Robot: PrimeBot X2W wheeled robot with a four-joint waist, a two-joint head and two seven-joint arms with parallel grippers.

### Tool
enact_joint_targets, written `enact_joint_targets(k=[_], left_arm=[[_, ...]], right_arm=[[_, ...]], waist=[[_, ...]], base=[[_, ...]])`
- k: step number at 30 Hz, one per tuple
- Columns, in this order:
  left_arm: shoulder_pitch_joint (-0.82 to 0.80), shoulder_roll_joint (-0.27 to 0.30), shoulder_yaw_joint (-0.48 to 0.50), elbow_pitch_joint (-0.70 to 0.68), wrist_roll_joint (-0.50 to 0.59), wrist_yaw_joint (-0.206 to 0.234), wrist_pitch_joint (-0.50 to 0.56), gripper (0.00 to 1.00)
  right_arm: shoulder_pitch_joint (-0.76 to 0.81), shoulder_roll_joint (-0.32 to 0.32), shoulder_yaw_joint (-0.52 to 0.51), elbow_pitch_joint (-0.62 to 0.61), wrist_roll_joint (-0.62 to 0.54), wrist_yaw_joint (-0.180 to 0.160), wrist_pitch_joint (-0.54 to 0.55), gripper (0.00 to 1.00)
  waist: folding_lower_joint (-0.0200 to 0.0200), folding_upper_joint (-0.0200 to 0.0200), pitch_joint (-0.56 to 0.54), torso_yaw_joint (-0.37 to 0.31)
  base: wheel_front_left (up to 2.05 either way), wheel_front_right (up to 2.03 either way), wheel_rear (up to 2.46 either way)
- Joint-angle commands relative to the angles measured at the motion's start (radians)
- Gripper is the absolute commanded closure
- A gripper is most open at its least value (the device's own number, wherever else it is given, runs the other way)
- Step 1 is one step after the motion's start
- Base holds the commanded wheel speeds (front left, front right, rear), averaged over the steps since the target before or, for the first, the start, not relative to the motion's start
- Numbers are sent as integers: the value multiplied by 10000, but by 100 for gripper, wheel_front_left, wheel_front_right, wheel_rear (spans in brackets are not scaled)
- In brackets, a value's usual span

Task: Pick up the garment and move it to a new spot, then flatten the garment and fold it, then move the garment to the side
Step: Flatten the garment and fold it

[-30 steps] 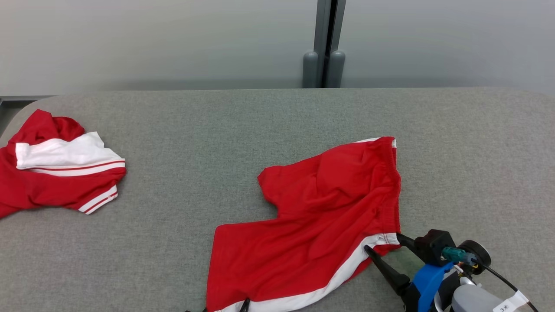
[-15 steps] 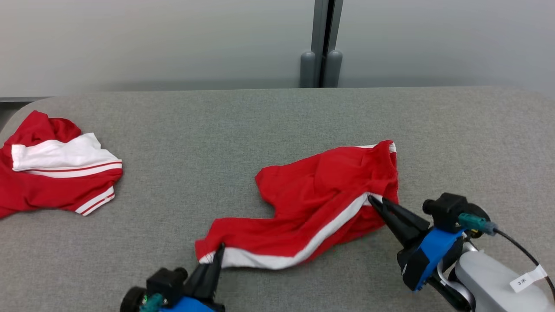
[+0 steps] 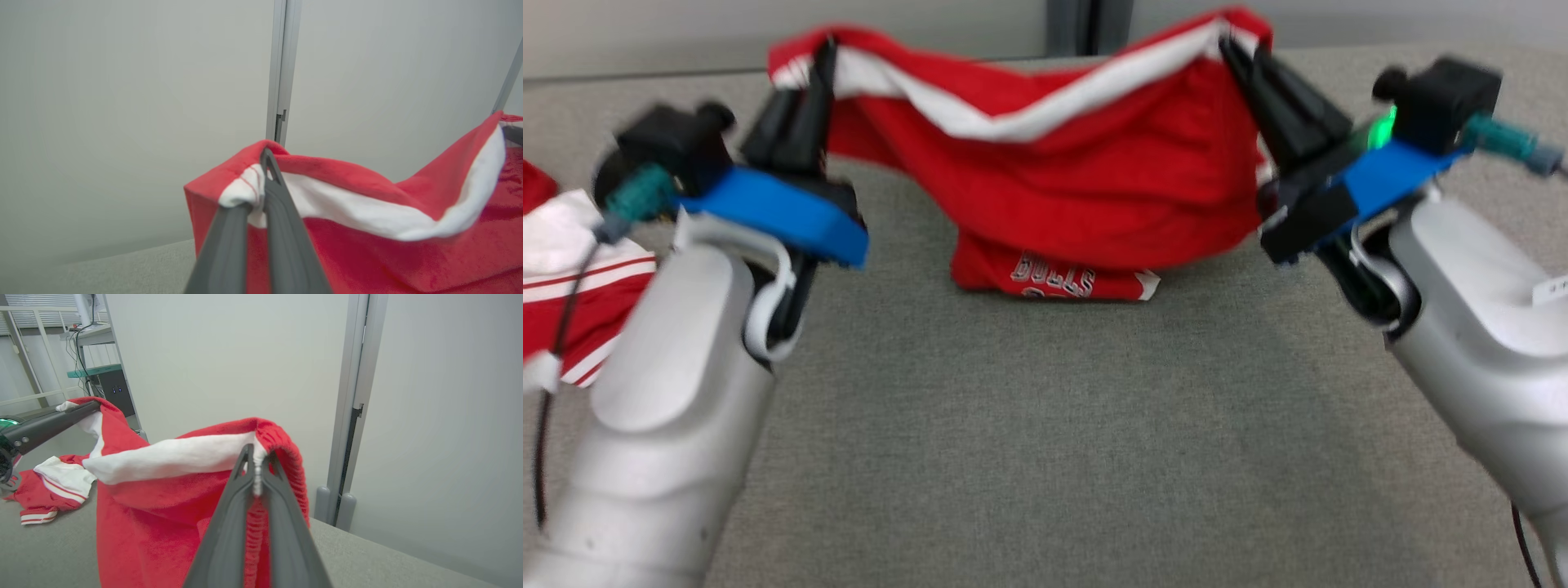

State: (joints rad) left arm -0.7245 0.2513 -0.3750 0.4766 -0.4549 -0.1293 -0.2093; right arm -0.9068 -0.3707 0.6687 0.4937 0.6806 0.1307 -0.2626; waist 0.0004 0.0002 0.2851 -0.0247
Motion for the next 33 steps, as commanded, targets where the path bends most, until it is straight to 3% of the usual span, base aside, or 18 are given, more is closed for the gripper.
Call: enact_joint_targets(k=[1,10,16,22,27,29,33], left_arm=[[-916,102,12,192,-282,-14,127,100],[-6275,-29,-47,1897,-1116,-14,454,100],[-8013,-433,-175,2800,-1811,-14,-150,100],[-7032,-169,-600,3054,-2508,-14,-463,100],[-4907,30,-940,2739,-2856,-14,-555,100],[-4453,94,-863,2540,-2881,-14,-564,100],[-2031,29,-265,1613,-2716,-13,-565,100]], right_arm=[[-915,150,53,206,193,3,-34,100],[-5619,337,161,1678,863,1,-32,100],[-6792,198,324,1802,793,1,-32,100],[-5608,-39,970,1664,807,1,-31,100],[-3564,-127,1067,1024,818,1,-34,100],[-3081,-167,1137,867,802,1,-32,100],[-1111,-293,992,-17,844,3,-34,100]], waist=[[-4,-2,499,107],[-4,-2,1913,-43],[-4,-2,2111,15],[-4,-2,2048,-14],[-4,-2,1855,-69],[-4,-2,1808,-73],[-4,-2,1460,-65]], base=[[0,0,0],[0,0,0],[0,0,0],[0,0,0],[0,0,0],[0,0,0],[0,0,0]])
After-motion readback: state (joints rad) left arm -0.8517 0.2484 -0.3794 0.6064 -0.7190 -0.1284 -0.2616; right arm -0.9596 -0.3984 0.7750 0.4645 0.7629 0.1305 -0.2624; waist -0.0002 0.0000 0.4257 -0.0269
